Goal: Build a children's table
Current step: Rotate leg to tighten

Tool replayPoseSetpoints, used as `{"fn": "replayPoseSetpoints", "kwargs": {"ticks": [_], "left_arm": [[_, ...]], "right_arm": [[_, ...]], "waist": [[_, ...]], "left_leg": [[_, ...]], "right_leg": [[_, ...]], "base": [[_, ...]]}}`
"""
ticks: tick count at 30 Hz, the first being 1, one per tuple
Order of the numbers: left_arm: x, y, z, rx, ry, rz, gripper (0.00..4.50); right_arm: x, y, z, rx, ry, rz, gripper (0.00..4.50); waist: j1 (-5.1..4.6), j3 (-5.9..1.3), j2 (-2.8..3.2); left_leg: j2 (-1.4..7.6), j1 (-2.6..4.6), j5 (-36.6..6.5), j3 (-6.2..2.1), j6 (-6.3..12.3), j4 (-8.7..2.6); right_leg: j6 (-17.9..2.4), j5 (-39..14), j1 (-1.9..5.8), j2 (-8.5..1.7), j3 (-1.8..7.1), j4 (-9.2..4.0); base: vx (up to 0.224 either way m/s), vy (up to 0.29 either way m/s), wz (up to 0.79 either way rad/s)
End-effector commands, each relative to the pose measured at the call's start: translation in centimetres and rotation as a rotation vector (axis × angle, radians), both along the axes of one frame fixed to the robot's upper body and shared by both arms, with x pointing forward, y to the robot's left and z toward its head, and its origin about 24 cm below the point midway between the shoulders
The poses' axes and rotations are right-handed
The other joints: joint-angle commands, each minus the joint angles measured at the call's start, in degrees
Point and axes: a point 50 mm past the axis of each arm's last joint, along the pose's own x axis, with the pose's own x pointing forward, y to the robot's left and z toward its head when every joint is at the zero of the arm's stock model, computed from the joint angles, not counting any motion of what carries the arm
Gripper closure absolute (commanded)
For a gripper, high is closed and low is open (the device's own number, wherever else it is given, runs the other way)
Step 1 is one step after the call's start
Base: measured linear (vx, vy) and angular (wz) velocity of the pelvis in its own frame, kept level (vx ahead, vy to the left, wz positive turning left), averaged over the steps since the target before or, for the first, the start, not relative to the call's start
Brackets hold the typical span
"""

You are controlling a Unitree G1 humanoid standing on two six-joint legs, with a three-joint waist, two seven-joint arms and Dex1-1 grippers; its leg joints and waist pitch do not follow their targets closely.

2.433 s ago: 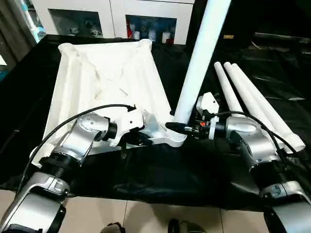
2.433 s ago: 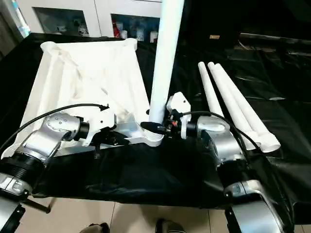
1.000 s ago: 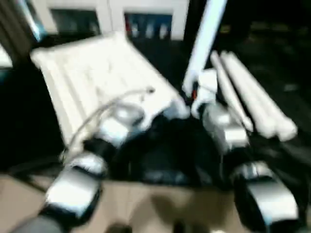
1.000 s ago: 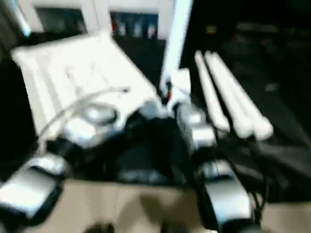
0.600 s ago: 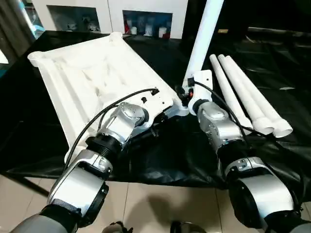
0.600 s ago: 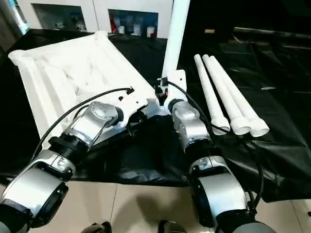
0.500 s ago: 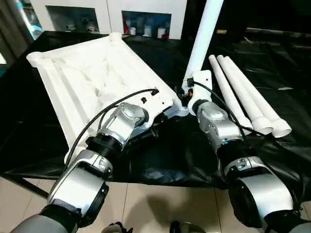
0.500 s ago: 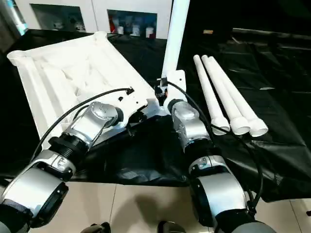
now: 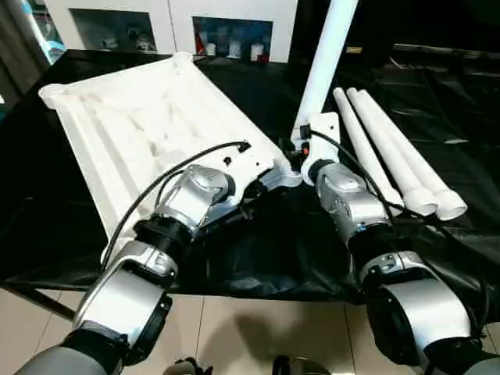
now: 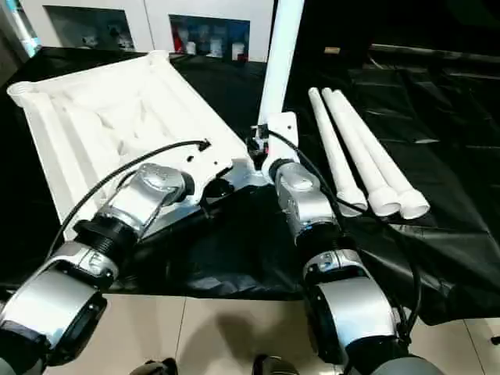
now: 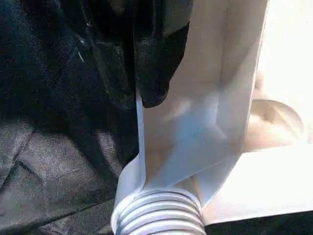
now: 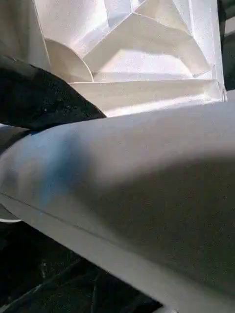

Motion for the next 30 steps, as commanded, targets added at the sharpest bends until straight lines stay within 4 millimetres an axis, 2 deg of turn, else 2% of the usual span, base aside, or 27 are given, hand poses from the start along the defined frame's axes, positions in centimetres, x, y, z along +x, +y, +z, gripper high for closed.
{"fn": "replayPoseSetpoints", "kwargs": {"ticks": [1,5,9,10,12,14,15,16,17,20,21,22,23,24,26,28,30], "left_arm": [[-0.4,-1.5,0.5,-0.023,-0.021,-0.068,4.50],[-0.4,-1.5,0.6,-0.027,-0.019,-0.071,4.50],[-0.4,-1.5,0.6,-0.028,-0.018,-0.075,4.50],[-0.4,-1.5,0.6,-0.029,-0.018,-0.075,4.50],[-0.4,-1.5,0.6,-0.029,-0.018,-0.077,4.50],[-0.4,-1.5,0.6,-0.030,-0.017,-0.078,4.50],[-0.4,-1.5,0.6,-0.031,-0.017,-0.078,4.50],[-0.5,-1.5,0.6,-0.031,-0.016,-0.080,4.50],[-0.5,-1.5,0.5,-0.032,-0.016,-0.081,4.50],[-0.5,-1.4,0.5,-0.034,-0.013,-0.086,4.50],[-0.5,-1.4,0.6,-0.035,-0.013,-0.088,4.50],[-0.5,-1.4,0.6,-0.035,-0.012,-0.089,4.50],[-0.6,-1.4,0.6,-0.036,-0.012,-0.090,4.50],[-0.6,-1.3,0.6,-0.036,-0.012,-0.090,4.50],[-0.6,-1.3,0.6,-0.038,-0.013,-0.094,4.50],[-0.6,-1.3,0.6,-0.040,-0.014,-0.096,4.50],[-0.6,-1.3,0.7,-0.043,-0.015,-0.102,4.50]], "right_arm": [[-3.8,0.6,-8.5,-0.074,0.390,0.051,2.59],[-3.7,0.6,-8.3,-0.103,0.382,0.055,2.59],[-3.5,0.8,-8.0,-0.077,0.374,0.073,2.59],[-3.4,0.8,-7.7,-0.068,0.365,0.074,2.59],[-3.1,0.9,-7.3,-0.050,0.346,0.080,1.89],[-3.0,0.9,-7.0,-0.038,0.336,0.086,1.81],[-2.9,1.0,-6.9,-0.031,0.333,0.086,1.81],[-2.9,1.0,-6.9,-0.027,0.332,0.085,1.55],[-2.9,1.0,-6.8,-0.022,0.327,0.090,1.55],[-2.8,1.1,-6.6,-0.015,0.315,0.101,1.36],[-2.7,1.1,-6.5,-0.011,0.311,0.104,1.11],[-2.7,1.1,-6.4,-0.011,0.309,0.104,1.11],[-2.7,1.1,-6.4,-0.010,0.307,0.104,0.96],[-2.6,1.1,-6.3,-0.007,0.301,0.106,0.96],[-2.4,1.1,-5.9,0.002,0.283,0.115,0.58],[-2.3,1.2,-5.7,0.008,0.272,0.120,0.53],[-2.2,1.2,-5.2,0.021,0.247,0.138,0.37]], "waist": [[-0.09,-1.62,0.93],[-0.17,-1.53,0.94],[-0.17,-1.51,0.82],[-0.13,-1.57,1.00],[-0.15,-1.57,0.94],[-0.21,-1.67,1.08],[-0.07,-1.99,0.95],[-0.02,-1.98,0.96],[-0.06,-1.91,1.00],[0.04,-1.97,1.05],[0.10,-2.16,1.06],[0.10,-2.16,1.06],[0.09,-2.33,0.98],[0.05,-2.24,1.06],[0.01,-2.36,1.20],[0.04,-2.40,1.21],[0.04,-2.62,1.33]], "left_leg": [[2.97,-0.11,-20.3,-1.12,1.72,-4.31],[2.98,0.08,-21.3,-1.14,1.49,-4.34],[2.92,-0.06,-21.1,-1.20,1.77,-4.34],[2.93,-0.04,-21.0,-1.22,1.77,-4.34],[2.99,-0.04,-20.8,-1.17,1.80,-4.34],[2.99,0.02,-20.6,-1.16,1.72,-4.27],[3.05,0.06,-19.1,-0.93,1.84,-4.05],[3.08,-0.07,-18.2,-0.86,2.03,-4.08],[3.05,-0.30,-16.8,-0.69,2.60,-4.05],[3.03,-0.19,-16.3,-0.58,2.86,-3.92],[3.02,-0.25,-14.9,-0.47,3.01,-3.72],[3.02,-0.25,-14.9,-0.47,3.01,-3.72],[3.05,-0.32,-12.7,-0.36,3.67,-3.61],[3.04,-0.40,-12.4,-0.28,3.92,-3.60],[3.07,-0.53,-11.2,-0.23,4.02,-3.47],[3.09,-0.45,-10.8,-0.15,4.07,-3.39],[3.14,-0.40,-8.9,-0.01,4.44,-3.15]], "right_leg": [[-9.1,-25.1,1.10,-4.53,3.27,-5.64],[-8.8,-26.5,0.84,-4.53,3.31,-5.81],[-8.2,-27.6,0.89,-4.62,3.31,-5.90],[-8.2,-27.6,0.91,-4.63,3.32,-5.87],[-8.5,-26.8,0.86,-4.59,3.36,-5.84],[-9.1,-26.1,0.89,-4.54,3.35,-5.68],[-9.7,-23.1,1.00,-4.60,3.50,-5.54],[-10.3,-21.1,1.13,-4.53,3.52,-5.34],[-11.4,-18.8,1.36,-4.41,3.37,-5.03],[-11.6,-19.8,1.37,-4.53,3.37,-5.17],[-12.4,-18.0,1.52,-4.55,3.40,-5.00],[-12.4,-18.0,1.52,-4.55,3.40,-5.00],[-13.1,-14.5,1.77,-4.39,3.30,-4.51],[-13.3,-14.3,1.72,-4.29,3.24,-4.53],[-13.8,-12.9,1.95,-4.33,3.13,-4.36],[-14.1,-11.9,1.96,-4.31,3.14,-4.26],[-15.2,-8.0,2.20,-4.25,3.10,-3.81]], "base": [[0.000,0.000,0.00],[0.000,0.000,0.00],[0.000,0.000,0.00],[0.000,0.000,0.00],[0.000,0.000,0.00],[0.000,0.000,0.00],[0.000,0.000,0.00],[0.000,0.000,0.00],[0.000,0.000,0.00],[0.000,0.000,0.00],[0.000,0.000,0.00],[0.000,0.000,0.00],[0.000,0.000,0.00],[0.000,0.000,0.00],[0.000,0.000,0.00],[0.000,0.000,0.00],[0.000,0.000,0.00]]}}
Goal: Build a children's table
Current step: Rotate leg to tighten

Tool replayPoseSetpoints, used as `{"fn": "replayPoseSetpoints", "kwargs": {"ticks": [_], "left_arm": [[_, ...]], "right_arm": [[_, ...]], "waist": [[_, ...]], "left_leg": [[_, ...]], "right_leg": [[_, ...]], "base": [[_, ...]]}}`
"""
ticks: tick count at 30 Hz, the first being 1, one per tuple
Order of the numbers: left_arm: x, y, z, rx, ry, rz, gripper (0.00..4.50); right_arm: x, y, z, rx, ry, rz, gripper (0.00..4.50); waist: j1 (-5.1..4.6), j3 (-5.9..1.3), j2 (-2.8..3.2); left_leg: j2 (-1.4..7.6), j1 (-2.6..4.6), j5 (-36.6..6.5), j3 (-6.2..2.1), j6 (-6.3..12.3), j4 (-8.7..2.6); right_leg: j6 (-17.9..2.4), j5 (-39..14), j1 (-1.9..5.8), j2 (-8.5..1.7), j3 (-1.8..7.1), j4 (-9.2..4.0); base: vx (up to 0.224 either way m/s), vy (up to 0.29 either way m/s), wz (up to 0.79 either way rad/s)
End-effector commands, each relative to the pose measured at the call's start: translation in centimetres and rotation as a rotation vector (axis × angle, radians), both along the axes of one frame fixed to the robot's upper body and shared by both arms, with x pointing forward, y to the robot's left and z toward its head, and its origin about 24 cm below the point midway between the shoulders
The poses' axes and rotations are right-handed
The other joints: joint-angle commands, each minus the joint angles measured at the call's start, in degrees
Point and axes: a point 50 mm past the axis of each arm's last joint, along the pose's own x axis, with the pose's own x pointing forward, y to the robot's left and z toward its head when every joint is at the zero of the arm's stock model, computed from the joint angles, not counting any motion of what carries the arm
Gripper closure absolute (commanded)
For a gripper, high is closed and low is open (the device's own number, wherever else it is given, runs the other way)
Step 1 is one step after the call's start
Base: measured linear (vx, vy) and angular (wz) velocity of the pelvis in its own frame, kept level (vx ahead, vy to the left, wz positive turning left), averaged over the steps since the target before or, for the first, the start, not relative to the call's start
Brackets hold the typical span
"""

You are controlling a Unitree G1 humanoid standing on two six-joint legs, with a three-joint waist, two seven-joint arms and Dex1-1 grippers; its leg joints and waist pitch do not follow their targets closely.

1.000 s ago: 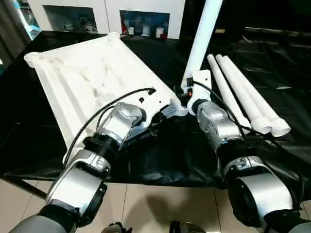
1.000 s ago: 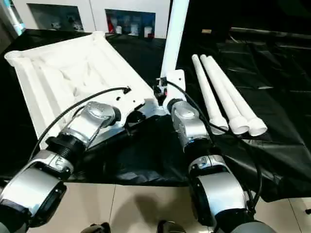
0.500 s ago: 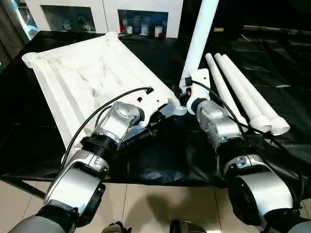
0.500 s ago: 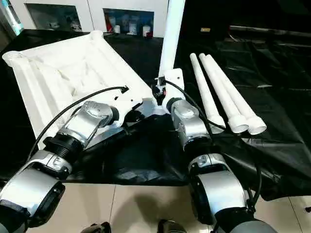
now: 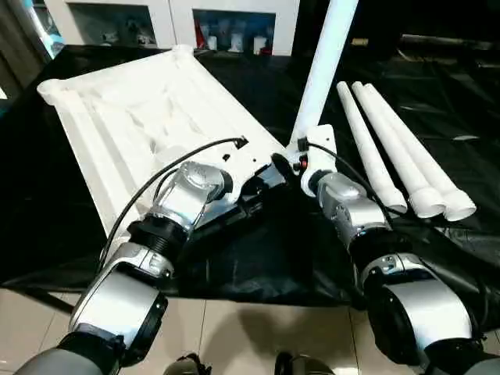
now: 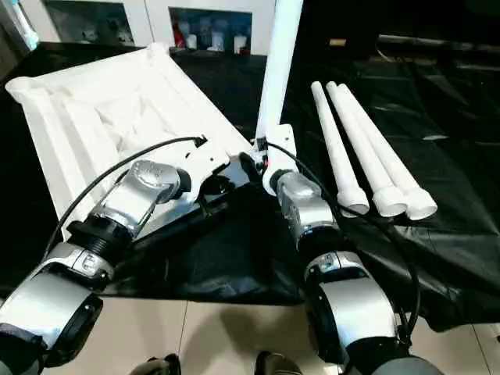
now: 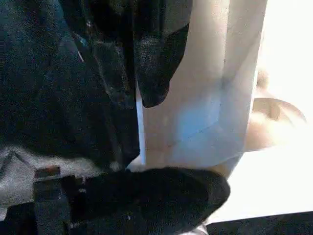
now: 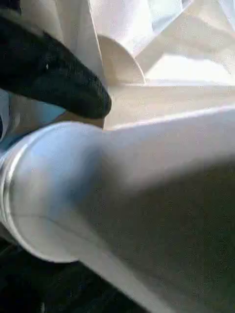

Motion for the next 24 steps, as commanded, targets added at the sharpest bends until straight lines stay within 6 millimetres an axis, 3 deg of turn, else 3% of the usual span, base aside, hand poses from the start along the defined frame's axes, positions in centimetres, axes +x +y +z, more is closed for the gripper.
{"fn": "replayPoseSetpoints", "kwargs": {"ticks": [1,6,12,16,17,20,22,24], "left_arm": [[-0.6,-1.4,-0.1,-0.008,-0.002,-0.072,4.50],[-0.6,-1.3,0.0,-0.012,-0.003,-0.081,4.50],[-0.7,-1.0,0.0,-0.018,-0.009,-0.092,4.50],[-0.9,-0.4,-0.2,-0.019,-0.008,-0.095,4.50],[-0.9,-0.3,-0.2,-0.021,-0.007,-0.098,4.50],[-1.3,0.1,-0.4,-0.039,0.001,-0.120,4.50],[-1.4,0.2,-0.4,-0.040,-0.001,-0.127,4.50],[-1.5,0.5,-0.5,-0.041,0.003,-0.137,4.50]], "right_arm": [[-1.8,1.4,-3.7,0.014,0.162,0.077,0.24],[-1.6,1.3,-3.0,0.011,0.121,0.093,0.05],[-1.2,0.2,-1.9,-0.003,0.045,0.080,0.05],[-1.3,-0.8,-1.5,-0.025,0.006,0.069,0.05],[-1.5,-1.0,-1.5,-0.028,0.000,0.074,0.05],[-2.0,-1.7,-1.5,-0.062,-0.036,0.096,0.05],[-2.1,-1.9,-1.4,-0.066,-0.042,0.100,0.05],[-2.5,-2.3,-1.3,-0.073,-0.059,0.116,0.05]], "waist": [[-0.14,-3.02,0.83],[-0.20,-3.23,0.89],[-0.22,-3.49,0.73],[-0.10,-3.78,0.61],[-0.20,-4.15,0.47],[-0.07,-4.44,0.48],[-0.06,-4.57,0.48],[-0.10,-4.47,0.42]], "left_leg": [[2.69,-0.10,-8.4,-0.30,4.54,-3.03],[2.73,-0.03,-5.8,-0.09,5.96,-2.71],[2.62,-0.01,-5.5,0.09,6.54,-2.45],[2.51,-0.14,-1.9,0.16,8.38,-2.02],[2.34,-0.16,0.9,0.20,9.99,-1.66],[2.38,-0.34,3.9,0.17,12.65,-1.18],[2.37,-0.34,5.2,0.13,13.86,-0.94],[2.47,-0.35,4.1,0.19,14.03,-0.88]], "right_leg": [[-15.0,-8.0,2.54,-4.34,3.24,-3.77],[-17.0,-2.0,2.87,-4.24,3.14,-3.08],[-17.5,0.5,3.08,-4.13,3.20,-2.68],[-17.9,5.8,3.37,-4.06,3.20,-2.11],[-18.4,10.0,3.47,-3.87,3.19,-1.61],[-19.2,14.5,3.49,-3.94,3.08,-1.07],[-19.4,16.0,3.35,-3.77,2.99,-0.80],[-19.6,13.8,3.23,-3.85,2.97,-0.94]], "base": [[0.000,0.000,0.00],[0.000,0.000,0.00],[0.000,0.000,0.00],[0.000,0.000,0.00],[0.000,0.000,0.00],[0.000,0.000,0.00],[0.000,0.000,0.00],[0.000,0.000,0.00]]}}
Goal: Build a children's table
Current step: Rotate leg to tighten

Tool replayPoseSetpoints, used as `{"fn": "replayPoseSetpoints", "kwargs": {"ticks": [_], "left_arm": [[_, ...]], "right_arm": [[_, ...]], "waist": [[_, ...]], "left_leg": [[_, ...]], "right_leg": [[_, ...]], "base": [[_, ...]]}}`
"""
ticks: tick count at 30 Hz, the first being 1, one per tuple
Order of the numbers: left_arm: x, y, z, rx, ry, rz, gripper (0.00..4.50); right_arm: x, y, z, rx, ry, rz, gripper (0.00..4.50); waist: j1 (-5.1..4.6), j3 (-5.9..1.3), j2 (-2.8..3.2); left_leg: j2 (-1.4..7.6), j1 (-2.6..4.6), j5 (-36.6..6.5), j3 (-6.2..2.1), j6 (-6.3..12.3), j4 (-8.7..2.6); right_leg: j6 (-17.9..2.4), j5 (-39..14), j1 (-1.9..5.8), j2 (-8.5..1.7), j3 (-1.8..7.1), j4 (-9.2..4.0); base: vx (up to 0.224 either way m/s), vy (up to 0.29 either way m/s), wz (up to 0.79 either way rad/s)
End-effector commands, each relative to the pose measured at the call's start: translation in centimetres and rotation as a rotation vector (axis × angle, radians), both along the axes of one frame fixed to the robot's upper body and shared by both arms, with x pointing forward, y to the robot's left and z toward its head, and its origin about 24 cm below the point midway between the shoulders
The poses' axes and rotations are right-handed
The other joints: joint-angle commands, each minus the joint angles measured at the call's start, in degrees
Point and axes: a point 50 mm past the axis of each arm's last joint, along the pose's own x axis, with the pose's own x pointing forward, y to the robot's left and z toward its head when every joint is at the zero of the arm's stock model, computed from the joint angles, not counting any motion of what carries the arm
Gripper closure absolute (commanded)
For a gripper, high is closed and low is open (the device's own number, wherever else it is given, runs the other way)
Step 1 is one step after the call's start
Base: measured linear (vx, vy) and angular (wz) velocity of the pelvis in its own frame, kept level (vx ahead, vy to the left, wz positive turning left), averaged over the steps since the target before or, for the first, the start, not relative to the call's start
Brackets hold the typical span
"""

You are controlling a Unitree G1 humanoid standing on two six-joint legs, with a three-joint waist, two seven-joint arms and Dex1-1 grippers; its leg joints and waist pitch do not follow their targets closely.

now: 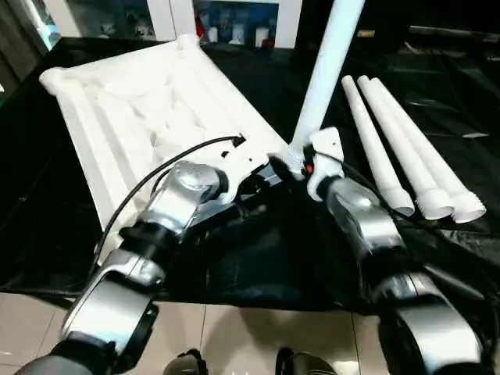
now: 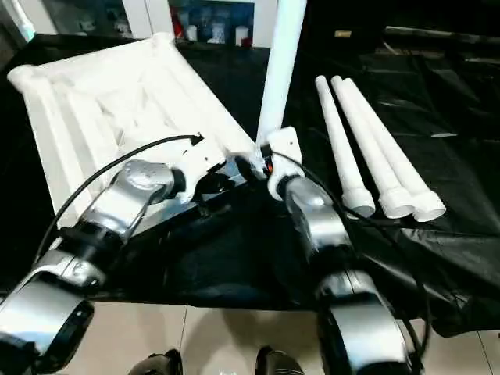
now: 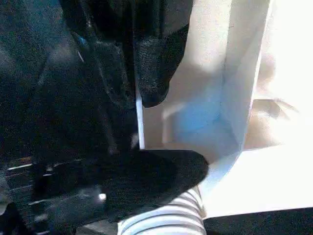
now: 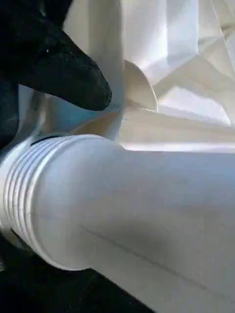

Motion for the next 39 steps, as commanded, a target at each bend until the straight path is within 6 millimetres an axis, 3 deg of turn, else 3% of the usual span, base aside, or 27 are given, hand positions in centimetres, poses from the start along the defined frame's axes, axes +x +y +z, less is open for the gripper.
{"fn": "replayPoseSetpoints", "kwargs": {"ticks": [1,6,9,12,16,17,20,22,26,29,34,39], "left_arm": [[-0.9,-0.3,-1.0,0.003,0.042,-0.070,4.50],[-1.5,0.8,-1.3,0.007,0.051,-0.103,4.50],[-1.8,1.1,-1.4,0.003,0.056,-0.129,4.50],[-2.2,1.4,-1.4,-0.003,0.066,-0.163,4.50],[-2.6,1.6,-1.3,-0.014,0.067,-0.204,4.50],[-2.6,1.6,-1.3,-0.014,0.067,-0.204,4.50],[-3.1,1.7,-0.9,-0.043,0.054,-0.288,4.50],[-3.3,1.7,-0.8,-0.050,0.053,-0.309,4.50],[-3.4,2.1,-0.9,-0.036,0.065,-0.323,4.50],[-3.4,2.5,-1.0,-0.023,0.068,-0.325,4.50],[-3.5,3.0,-0.9,-0.015,0.066,-0.336,4.50],[-3.5,3.0,-0.8,-0.013,0.066,-0.341,4.50]], "right_arm": [[-0.9,-0.7,-1.3,-0.031,0.057,0.033,0.05],[-2.1,-2.4,-0.6,-0.059,0.027,0.083,0.05],[-2.5,-3.1,-0.4,-0.069,0.024,0.095,0.05],[-2.9,-3.7,-0.4,-0.084,0.032,0.112,0.05],[-3.7,-4.0,-0.4,-0.099,0.040,0.170,0.05],[-3.7,-4.0,-0.4,-0.099,0.040,0.170,0.05],[-4.9,-3.7,-0.2,-0.093,0.054,0.296,0.05],[-5.2,-3.6,-0.2,-0.097,0.054,0.320,0.05],[-5.3,-3.8,-0.1,-0.104,0.051,0.334,0.05],[-5.5,-3.9,0.1,-0.094,0.054,0.372,0.05],[-5.6,-4.1,0.2,-0.097,0.063,0.394,0.05],[-5.6,-4.1,0.0,-0.106,0.078,0.411,0.56]], "waist": [[-0.06,-4.60,0.23],[0.29,-4.54,0.12],[0.10,-4.45,0.10],[0.16,-4.65,0.16],[0.31,-5.07,0.08],[0.33,-5.19,0.10],[0.50,-5.04,-0.09],[0.50,-5.06,-0.09],[0.43,-4.73,-0.03],[0.43,-4.69,-0.08],[0.42,-4.99,-0.08],[0.42,-5.05,-0.20]], "left_leg": [[2.32,0.64,2.9,-0.29,12.56,-1.74],[2.44,0.73,-0.2,-0.25,10.63,-1.84],[2.23,0.55,-3.0,-0.22,8.50,-1.93],[2.23,0.53,-3.5,-0.23,7.25,-1.84],[2.09,0.45,0.0,-0.30,8.47,-1.46],[2.00,0.45,1.6,-0.24,9.64,-1.22],[1.95,0.28,1.4,-0.31,10.89,-1.06],[2.03,0.20,0.5,-0.37,10.83,-1.06],[2.14,0.47,-3.2,-0.28,8.35,-1.26],[2.07,0.39,-3.9,-0.36,7.32,-1.28],[1.91,0.32,-1.8,-0.36,8.06,-1.00],[1.85,0.24,-0.9,-0.36,8.88,-0.86]], "right_leg": [[-19.4,12.2,4.29,-3.80,2.96,-1.42],[-18.2,6.6,4.20,-3.82,3.09,-1.82],[-17.4,2.2,4.16,-3.83,3.16,-2.19],[-17.0,1.6,4.20,-3.86,3.30,-2.12],[-17.4,7.5,4.40,-3.72,3.28,-1.36],[-17.9,10.3,4.31,-3.58,3.25,-1.06],[-17.9,10.4,4.47,-3.58,3.18,-1.08],[-17.7,8.9,4.43,-3.74,3.15,-1.11],[-17.1,1.9,4.05,-3.76,3.25,-1.66],[-16.4,0.7,4.11,-3.72,3.30,-1.67],[-16.6,4.1,4.19,-3.64,3.29,-1.24],[-16.9,4.9,4.25,-3.61,3.22,-1.09]], "base": [[0.000,0.000,0.00],[0.000,0.000,0.00],[0.000,0.000,0.00],[0.000,0.000,0.00],[0.000,0.000,0.00],[0.000,0.000,0.00],[0.000,0.000,0.00],[0.000,0.000,0.00],[0.000,0.000,0.00],[0.000,0.000,0.00],[0.000,0.000,0.00],[0.000,0.000,0.00]]}}
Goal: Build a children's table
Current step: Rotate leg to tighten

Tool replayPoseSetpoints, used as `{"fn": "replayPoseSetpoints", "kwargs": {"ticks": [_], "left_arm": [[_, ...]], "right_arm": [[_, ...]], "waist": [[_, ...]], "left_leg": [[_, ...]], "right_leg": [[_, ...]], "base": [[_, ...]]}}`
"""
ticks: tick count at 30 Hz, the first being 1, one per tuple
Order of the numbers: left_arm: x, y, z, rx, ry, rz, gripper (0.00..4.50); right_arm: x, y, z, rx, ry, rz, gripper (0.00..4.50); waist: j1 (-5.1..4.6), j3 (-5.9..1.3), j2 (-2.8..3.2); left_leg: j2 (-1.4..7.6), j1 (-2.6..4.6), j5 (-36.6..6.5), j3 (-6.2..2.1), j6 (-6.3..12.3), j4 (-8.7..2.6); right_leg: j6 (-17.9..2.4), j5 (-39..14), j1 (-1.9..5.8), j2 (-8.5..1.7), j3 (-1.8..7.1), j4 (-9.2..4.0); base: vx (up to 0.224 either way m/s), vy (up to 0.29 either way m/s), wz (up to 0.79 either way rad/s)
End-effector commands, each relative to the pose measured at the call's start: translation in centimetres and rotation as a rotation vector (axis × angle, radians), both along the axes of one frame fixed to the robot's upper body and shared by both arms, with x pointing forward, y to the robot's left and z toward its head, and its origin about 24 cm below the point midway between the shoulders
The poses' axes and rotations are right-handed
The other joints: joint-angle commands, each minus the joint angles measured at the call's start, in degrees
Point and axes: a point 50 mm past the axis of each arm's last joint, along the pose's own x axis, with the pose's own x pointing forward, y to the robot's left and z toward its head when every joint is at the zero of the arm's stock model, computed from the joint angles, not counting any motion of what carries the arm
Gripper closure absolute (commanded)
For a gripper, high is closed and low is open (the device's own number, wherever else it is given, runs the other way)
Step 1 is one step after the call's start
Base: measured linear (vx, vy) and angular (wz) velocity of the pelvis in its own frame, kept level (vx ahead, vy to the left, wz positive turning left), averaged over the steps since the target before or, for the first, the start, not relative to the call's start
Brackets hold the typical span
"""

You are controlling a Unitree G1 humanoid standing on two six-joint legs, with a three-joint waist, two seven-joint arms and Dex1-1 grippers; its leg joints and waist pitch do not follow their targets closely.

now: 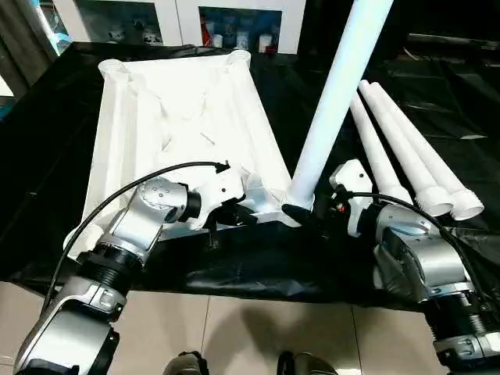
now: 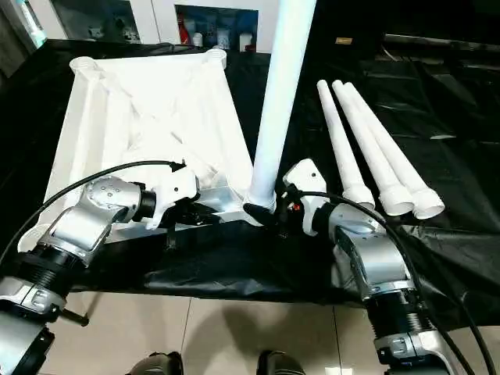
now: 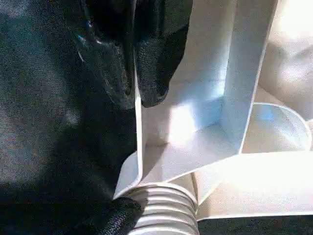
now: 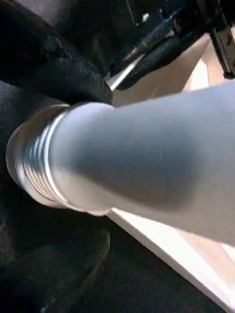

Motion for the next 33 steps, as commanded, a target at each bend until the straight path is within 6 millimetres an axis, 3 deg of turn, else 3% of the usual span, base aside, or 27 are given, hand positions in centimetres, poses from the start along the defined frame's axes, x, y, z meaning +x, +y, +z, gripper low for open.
{"fn": "replayPoseSetpoints", "kwargs": {"ticks": [1,2,11,18,21,25,26,27,28,29,30,33], "left_arm": [[-0.4,-0.6,0.3,-0.028,-0.002,-0.058,4.50],[-0.4,-0.6,0.3,-0.028,-0.003,-0.059,4.50],[-0.4,-0.6,0.2,-0.026,-0.001,-0.061,4.50],[-0.3,-0.6,0.2,-0.024,0.001,-0.057,4.50],[0.0,-0.8,0.1,-0.038,-0.003,-0.015,4.50],[1.0,-1.6,0.0,-0.048,-0.018,0.097,4.50],[1.6,-2.5,-0.3,-0.053,-0.029,0.176,4.50],[1.7,-2.6,-0.3,-0.054,-0.029,0.181,4.50],[1.9,-3.0,-0.4,-0.057,-0.033,0.211,4.50],[2.2,-3.6,-0.5,-0.069,-0.032,0.254,4.50],[2.6,-5.0,-0.5,-0.096,-0.023,0.320,4.50],[2.4,-7.0,-0.9,-0.088,-0.028,0.332,4.50]], "right_arm": [[-0.1,-0.1,-0.3,-0.007,0.017,0.008,0.61],[-0.1,0.0,-0.3,-0.003,0.025,0.017,0.67],[-0.2,0.2,-0.7,0.001,0.039,0.027,1.55],[-0.5,0.5,-1.4,0.016,0.063,0.018,1.71],[-0.2,0.5,-2.2,0.013,0.080,-0.082,1.73],[0.4,0.7,-3.3,0.031,0.111,-0.247,1.73],[1.0,0.8,-4.2,0.066,0.149,-0.398,1.74],[1.0,0.8,-4.3,0.069,0.152,-0.408,1.74],[1.2,0.9,-4.7,0.084,0.171,-0.464,1.74],[1.4,1.2,-5.1,0.098,0.192,-0.517,1.74],[1.7,2.2,-5.7,0.103,0.210,-0.569,1.74],[2.1,3.8,-6.1,0.062,0.214,-0.611,1.74]], "waist": [[0.03,-5.06,-0.21],[0.00,-5.09,-0.48],[0.09,-5.17,-0.24],[0.11,-5.26,-0.22],[0.06,-5.12,-0.18],[-0.12,-4.63,-0.10],[-0.33,-4.46,0.14],[-0.35,-4.34,0.14],[-0.51,-4.35,0.06],[-0.41,-4.35,0.12],[-0.56,-4.21,0.53],[-0.40,-4.25,0.41]], "left_leg": [[1.79,0.39,-0.6,-0.31,8.83,-2.52],[1.77,0.35,-0.6,-0.27,8.92,-2.50],[1.82,0.39,-0.3,-0.35,9.14,-2.36],[1.75,0.32,0.2,-0.36,9.24,-2.26],[1.76,0.34,-0.6,-0.33,8.93,-2.33],[1.79,0.60,-6.0,-0.42,5.22,-2.78],[1.76,0.74,-7.8,-0.37,4.08,-2.87],[1.75,0.92,-8.8,-0.38,3.24,-2.95],[1.59,0.70,-9.7,-0.54,2.18,-2.98],[1.64,0.72,-9.8,-0.64,1.84,-3.10],[1.62,1.21,-11.0,-0.37,1.15,-3.12],[1.57,1.03,-11.8,-0.71,0.77,-3.32]], "right_leg": [[-17.1,5.1,4.21,-3.43,3.05,-2.48],[-17.1,4.9,4.27,-3.43,3.05,-2.51],[-17.4,5.2,4.22,-3.42,3.00,-2.30],[-17.5,6.1,4.31,-3.41,3.00,-2.17],[-17.4,4.8,4.23,-3.44,2.99,-2.37],[-16.0,-4.5,3.98,-3.56,2.94,-3.38],[-15.4,-7.3,3.65,-3.55,3.02,-3.82],[-15.1,-9.1,3.53,-3.55,3.01,-4.05],[-14.0,-11.5,3.80,-3.57,2.93,-4.25],[-13.6,-12.2,3.86,-3.68,2.91,-4.30],[-13.4,-12.9,3.10,-3.46,3.02,-4.72],[-12.8,-14.0,3.58,-3.61,2.98,-4.85]], "base": [[0.000,0.000,0.00],[0.000,0.000,0.00],[0.000,0.000,0.00],[0.000,0.000,0.00],[0.000,0.000,0.00],[0.000,0.000,0.00],[0.000,0.000,0.00],[0.000,0.000,0.00],[0.000,0.000,0.00],[0.000,0.000,0.00],[0.000,0.000,0.00],[0.000,0.000,0.00]]}}
